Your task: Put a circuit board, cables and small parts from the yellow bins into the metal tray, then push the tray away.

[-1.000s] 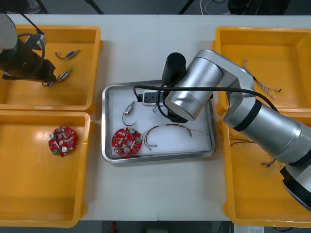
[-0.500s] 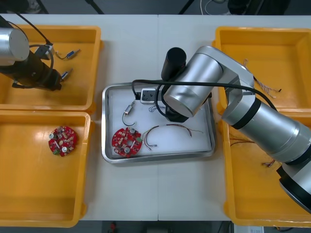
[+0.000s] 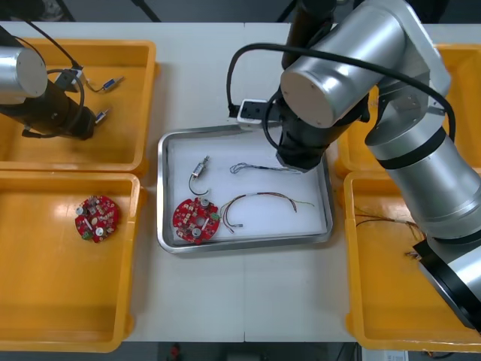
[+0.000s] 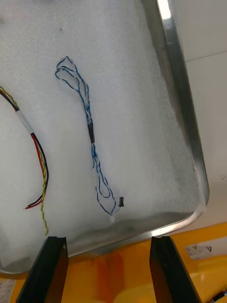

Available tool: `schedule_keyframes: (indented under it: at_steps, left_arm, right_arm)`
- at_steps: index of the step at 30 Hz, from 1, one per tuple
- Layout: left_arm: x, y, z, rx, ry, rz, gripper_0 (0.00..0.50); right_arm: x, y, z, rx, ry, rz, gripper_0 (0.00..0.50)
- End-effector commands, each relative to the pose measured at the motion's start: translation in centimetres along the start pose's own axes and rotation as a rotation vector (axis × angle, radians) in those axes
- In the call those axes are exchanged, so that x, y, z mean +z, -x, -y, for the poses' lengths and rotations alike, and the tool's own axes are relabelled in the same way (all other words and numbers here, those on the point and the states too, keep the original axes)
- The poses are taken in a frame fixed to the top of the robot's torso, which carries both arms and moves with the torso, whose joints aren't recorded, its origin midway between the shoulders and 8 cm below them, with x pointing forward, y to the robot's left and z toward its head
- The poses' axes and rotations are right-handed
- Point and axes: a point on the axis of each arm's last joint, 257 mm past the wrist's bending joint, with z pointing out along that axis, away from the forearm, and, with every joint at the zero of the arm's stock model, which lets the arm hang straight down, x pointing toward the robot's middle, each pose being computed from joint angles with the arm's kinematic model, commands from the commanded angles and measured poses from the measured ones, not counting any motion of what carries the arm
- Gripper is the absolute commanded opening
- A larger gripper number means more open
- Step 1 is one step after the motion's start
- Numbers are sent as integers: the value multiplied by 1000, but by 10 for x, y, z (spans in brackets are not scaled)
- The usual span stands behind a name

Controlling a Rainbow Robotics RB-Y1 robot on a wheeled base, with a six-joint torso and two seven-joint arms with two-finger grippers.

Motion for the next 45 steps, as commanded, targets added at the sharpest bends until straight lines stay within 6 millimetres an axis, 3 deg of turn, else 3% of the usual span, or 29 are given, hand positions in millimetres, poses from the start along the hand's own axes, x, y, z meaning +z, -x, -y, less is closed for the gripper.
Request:
schedule_keyframes:
  at_steps: [1, 7, 19, 23, 29, 36, 40, 45]
  left_arm:
    - [-14, 12, -22, 113, 38, 25, 0]
    - [-13, 11, -22, 113, 39, 24, 0]
    - [-28, 13, -33, 72, 26, 23, 0]
    - [-47, 17, -44, 72, 36, 23, 0]
    - [-73, 22, -49, 78, 43, 22, 0]
    - [-80, 25, -51, 85, 55, 26, 0]
    - [-83, 28, -47, 94, 51, 34, 0]
    - [-91, 31, -39, 100, 40, 36, 0]
  right_arm:
    - [-38, 13, 24, 118, -53, 139, 500]
    - [-58, -17, 39, 352, -87, 222, 500]
    - [-72, -97, 64, 854, -135, 256, 500]
    - [-64, -145, 60, 1031, -134, 212, 500]
    - [-62, -195, 49, 1178, -160, 162, 500]
    - [-64, -254, 30, 1303, -134, 116, 500]
    - [-63, -283, 15, 1354, -128, 79, 500]
    - [-64, -304, 6, 1384, -175, 36, 500]
